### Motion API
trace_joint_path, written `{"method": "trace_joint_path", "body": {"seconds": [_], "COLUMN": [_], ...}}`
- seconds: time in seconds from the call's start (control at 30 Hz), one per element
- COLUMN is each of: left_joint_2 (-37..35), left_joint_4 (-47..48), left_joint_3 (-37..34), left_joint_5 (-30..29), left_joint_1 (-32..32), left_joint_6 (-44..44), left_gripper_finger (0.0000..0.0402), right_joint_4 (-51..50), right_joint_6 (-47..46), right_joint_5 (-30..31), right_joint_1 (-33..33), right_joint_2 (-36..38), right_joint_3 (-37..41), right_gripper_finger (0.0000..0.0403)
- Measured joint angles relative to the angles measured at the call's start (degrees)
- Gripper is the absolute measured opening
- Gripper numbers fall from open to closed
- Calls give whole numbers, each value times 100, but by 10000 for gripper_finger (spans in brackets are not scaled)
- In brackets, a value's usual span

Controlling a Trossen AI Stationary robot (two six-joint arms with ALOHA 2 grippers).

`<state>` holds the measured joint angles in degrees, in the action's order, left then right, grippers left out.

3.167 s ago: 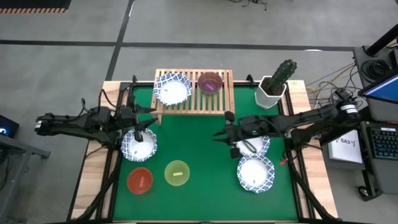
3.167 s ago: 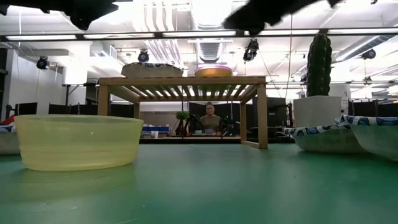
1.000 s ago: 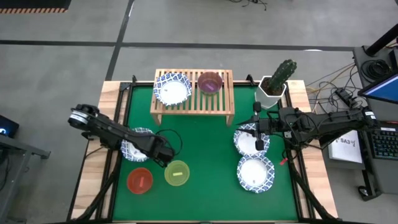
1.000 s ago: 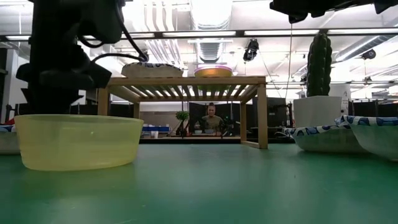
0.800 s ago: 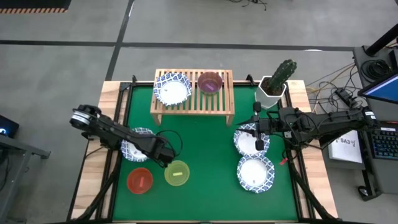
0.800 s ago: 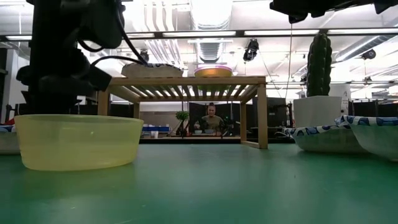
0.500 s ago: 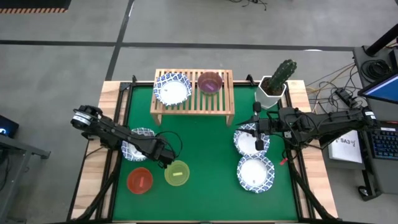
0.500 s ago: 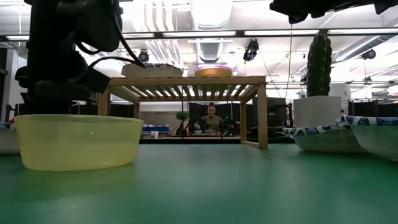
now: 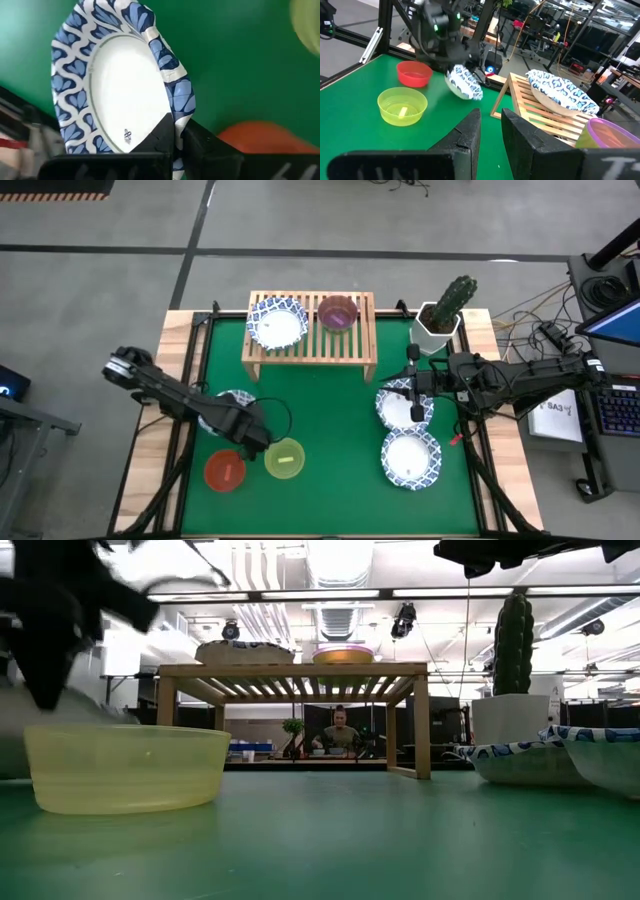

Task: Place and stack bowls onto a shelf
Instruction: Stack the blue patterned bowl on top of the blue patterned bowl on the shelf

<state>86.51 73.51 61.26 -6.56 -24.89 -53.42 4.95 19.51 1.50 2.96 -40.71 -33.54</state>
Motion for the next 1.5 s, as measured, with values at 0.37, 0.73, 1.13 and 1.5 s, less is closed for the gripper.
{"method": "trace_joint_path", "body": {"seconds": [0.37, 0.73, 1.13, 1.5], "left_joint_2": [-63, -577, -236, 71], "left_joint_4": [933, 363, 154, 37], "left_joint_3": [2682, 4005, 3750, 3747], "left_joint_5": [-1249, -3196, -2280, -2272], "left_joint_1": [-372, 1024, 3730, 3920], "left_joint_6": [1908, 4565, 5459, 5697], "left_gripper_finger": [0, 0, 0, 7], "right_joint_4": [-19, -16, -15, -17], "right_joint_6": [68, 155, 155, 201], "right_joint_5": [0, 2, 2, 2], "right_joint_1": [0, 0, 0, 0], "right_joint_2": [0, 0, 0, 0], "right_joint_3": [2, 2, 2, 2], "right_gripper_finger": [68, 68, 68, 68]}}
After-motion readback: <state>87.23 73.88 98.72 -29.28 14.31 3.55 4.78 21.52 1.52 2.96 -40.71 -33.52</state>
